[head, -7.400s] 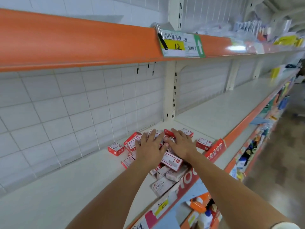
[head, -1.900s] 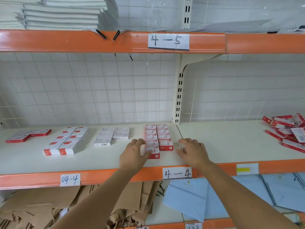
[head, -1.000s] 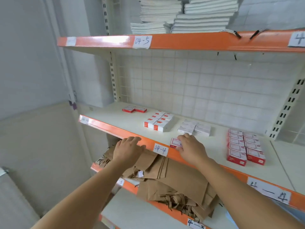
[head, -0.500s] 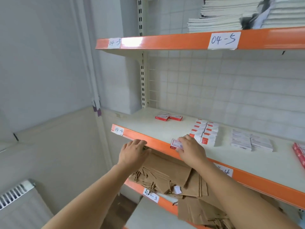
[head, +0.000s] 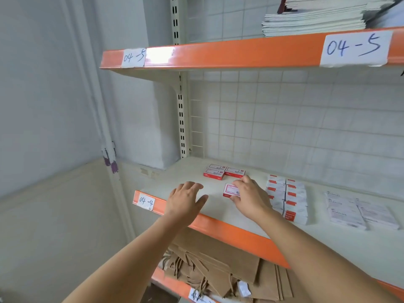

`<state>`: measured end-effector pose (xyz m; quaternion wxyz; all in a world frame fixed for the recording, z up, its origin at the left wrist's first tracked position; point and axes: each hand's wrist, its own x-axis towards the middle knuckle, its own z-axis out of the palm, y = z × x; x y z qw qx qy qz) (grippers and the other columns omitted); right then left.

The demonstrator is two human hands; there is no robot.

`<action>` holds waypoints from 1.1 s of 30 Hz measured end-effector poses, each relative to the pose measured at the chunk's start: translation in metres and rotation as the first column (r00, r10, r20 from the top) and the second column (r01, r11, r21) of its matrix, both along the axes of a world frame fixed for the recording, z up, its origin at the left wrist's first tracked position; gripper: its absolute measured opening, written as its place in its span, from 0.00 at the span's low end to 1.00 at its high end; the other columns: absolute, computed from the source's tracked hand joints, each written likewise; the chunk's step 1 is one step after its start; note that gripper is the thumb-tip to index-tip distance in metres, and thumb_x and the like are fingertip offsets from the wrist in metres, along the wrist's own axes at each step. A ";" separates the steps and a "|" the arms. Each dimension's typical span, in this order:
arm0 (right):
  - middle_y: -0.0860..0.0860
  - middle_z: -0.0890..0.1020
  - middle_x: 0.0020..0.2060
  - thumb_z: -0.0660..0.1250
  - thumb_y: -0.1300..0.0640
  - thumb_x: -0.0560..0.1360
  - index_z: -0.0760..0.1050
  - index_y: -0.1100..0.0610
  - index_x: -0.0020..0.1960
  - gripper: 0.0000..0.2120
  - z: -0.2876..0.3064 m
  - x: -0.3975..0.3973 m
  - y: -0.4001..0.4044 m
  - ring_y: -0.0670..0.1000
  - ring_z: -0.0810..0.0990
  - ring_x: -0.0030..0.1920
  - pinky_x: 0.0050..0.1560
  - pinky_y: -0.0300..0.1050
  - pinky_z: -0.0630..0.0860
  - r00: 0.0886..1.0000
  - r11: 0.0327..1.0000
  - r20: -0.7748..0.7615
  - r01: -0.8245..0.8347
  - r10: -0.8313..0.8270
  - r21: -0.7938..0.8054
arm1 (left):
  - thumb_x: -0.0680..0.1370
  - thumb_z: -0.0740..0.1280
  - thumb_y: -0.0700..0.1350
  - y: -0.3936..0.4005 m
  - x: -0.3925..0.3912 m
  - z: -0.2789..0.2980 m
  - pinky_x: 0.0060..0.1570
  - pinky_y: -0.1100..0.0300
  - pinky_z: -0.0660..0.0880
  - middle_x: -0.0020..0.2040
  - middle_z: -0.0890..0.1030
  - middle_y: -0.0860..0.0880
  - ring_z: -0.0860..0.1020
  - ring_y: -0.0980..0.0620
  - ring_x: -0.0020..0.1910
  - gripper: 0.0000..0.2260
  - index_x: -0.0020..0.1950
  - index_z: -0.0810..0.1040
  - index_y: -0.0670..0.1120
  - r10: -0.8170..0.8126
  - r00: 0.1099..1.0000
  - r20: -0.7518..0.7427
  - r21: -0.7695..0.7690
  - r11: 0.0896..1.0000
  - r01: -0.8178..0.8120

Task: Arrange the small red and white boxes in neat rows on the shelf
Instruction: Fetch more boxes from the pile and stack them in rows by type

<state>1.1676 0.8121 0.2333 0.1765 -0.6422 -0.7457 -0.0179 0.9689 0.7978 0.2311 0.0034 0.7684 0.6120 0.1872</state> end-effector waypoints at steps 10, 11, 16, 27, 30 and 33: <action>0.51 0.70 0.63 0.66 0.51 0.76 0.66 0.55 0.67 0.22 -0.010 -0.003 0.051 0.53 0.70 0.62 0.52 0.47 0.72 0.993 0.992 -0.008 0.121 -0.121 -0.049 | 0.80 0.56 0.56 0.081 0.009 -0.011 0.63 0.56 0.64 0.69 0.69 0.52 0.66 0.49 0.67 0.19 0.70 0.66 0.53 -0.150 0.989 0.000 -0.060 0.987 0.149; 0.51 0.71 0.62 0.66 0.52 0.76 0.66 0.55 0.66 0.22 -0.011 -0.004 0.055 0.53 0.71 0.62 0.52 0.48 0.73 0.991 0.990 -0.025 0.133 -0.135 -0.055 | 0.80 0.56 0.56 0.089 0.008 -0.012 0.63 0.56 0.64 0.69 0.69 0.52 0.66 0.49 0.67 0.19 0.70 0.66 0.53 -0.174 0.985 -0.001 -0.058 0.983 0.173; 0.48 0.72 0.58 0.68 0.53 0.75 0.67 0.54 0.60 0.17 -0.018 -0.013 0.074 0.50 0.71 0.59 0.50 0.44 0.71 0.976 0.977 -0.068 0.201 -0.205 -0.066 | 0.80 0.57 0.54 0.131 0.006 -0.019 0.64 0.56 0.64 0.69 0.68 0.53 0.66 0.50 0.67 0.19 0.70 0.66 0.52 -0.283 0.959 0.012 -0.044 0.958 0.284; 0.45 0.71 0.59 0.61 0.55 0.78 0.73 0.51 0.57 0.08 -0.020 -0.019 0.072 0.47 0.70 0.60 0.38 0.38 0.65 0.959 0.958 -0.027 0.283 -0.282 0.044 | 0.80 0.60 0.48 0.173 0.009 -0.030 0.62 0.60 0.63 0.67 0.70 0.55 0.66 0.53 0.67 0.16 0.67 0.72 0.53 -0.404 0.915 0.016 0.050 0.914 0.403; 0.46 0.71 0.59 0.61 0.57 0.78 0.75 0.52 0.57 0.09 -0.019 -0.019 0.076 0.46 0.70 0.60 0.39 0.38 0.68 0.962 0.962 -0.056 0.269 -0.266 0.044 | 0.79 0.60 0.48 0.177 0.010 -0.029 0.60 0.62 0.64 0.65 0.72 0.57 0.67 0.54 0.65 0.15 0.65 0.74 0.54 -0.411 0.912 0.015 0.063 0.910 0.409; 0.47 0.71 0.59 0.61 0.57 0.78 0.75 0.53 0.58 0.10 -0.017 -0.018 0.080 0.47 0.70 0.60 0.43 0.39 0.72 0.963 0.964 -0.076 0.262 -0.258 0.042 | 0.79 0.60 0.47 0.178 0.010 -0.029 0.57 0.62 0.67 0.64 0.74 0.57 0.68 0.54 0.64 0.14 0.65 0.75 0.54 -0.417 0.908 0.025 0.066 0.907 0.415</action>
